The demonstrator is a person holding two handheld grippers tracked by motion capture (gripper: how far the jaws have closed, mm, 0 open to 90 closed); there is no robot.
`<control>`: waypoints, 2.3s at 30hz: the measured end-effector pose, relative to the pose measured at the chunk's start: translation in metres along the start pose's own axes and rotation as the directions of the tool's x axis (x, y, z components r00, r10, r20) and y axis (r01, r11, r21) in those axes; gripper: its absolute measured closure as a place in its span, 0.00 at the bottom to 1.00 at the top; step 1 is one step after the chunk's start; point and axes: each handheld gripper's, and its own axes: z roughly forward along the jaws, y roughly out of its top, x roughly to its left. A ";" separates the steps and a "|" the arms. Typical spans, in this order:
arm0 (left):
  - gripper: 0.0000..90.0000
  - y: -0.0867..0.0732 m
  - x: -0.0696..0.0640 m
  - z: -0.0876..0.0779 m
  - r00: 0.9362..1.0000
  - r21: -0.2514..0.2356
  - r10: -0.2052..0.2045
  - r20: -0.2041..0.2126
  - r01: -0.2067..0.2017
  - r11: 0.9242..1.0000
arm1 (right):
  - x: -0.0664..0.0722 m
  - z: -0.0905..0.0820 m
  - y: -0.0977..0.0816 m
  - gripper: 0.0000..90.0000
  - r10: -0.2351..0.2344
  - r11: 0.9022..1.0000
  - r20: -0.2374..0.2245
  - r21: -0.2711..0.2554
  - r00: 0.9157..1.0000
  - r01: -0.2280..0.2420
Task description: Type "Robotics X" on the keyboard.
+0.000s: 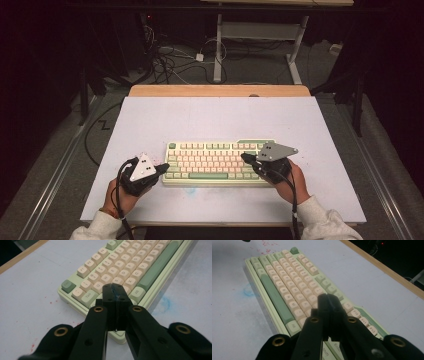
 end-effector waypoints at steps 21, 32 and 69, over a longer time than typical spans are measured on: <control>0.97 0.004 -0.006 0.003 1.000 -0.001 0.002 0.025 -0.002 1.000 | -0.002 -0.025 -0.019 1.00 -0.004 1.000 0.028 -0.024 1.000 0.004; 0.97 0.012 -0.009 0.008 0.999 -0.006 0.009 0.047 -0.009 1.000 | -0.005 -0.044 -0.037 1.00 0.008 0.999 0.051 -0.040 0.999 -0.006; 0.97 0.070 -0.038 0.077 0.977 0.037 0.091 0.195 -0.100 0.994 | 0.000 -0.044 -0.053 1.00 0.004 1.000 0.024 0.007 1.000 -0.005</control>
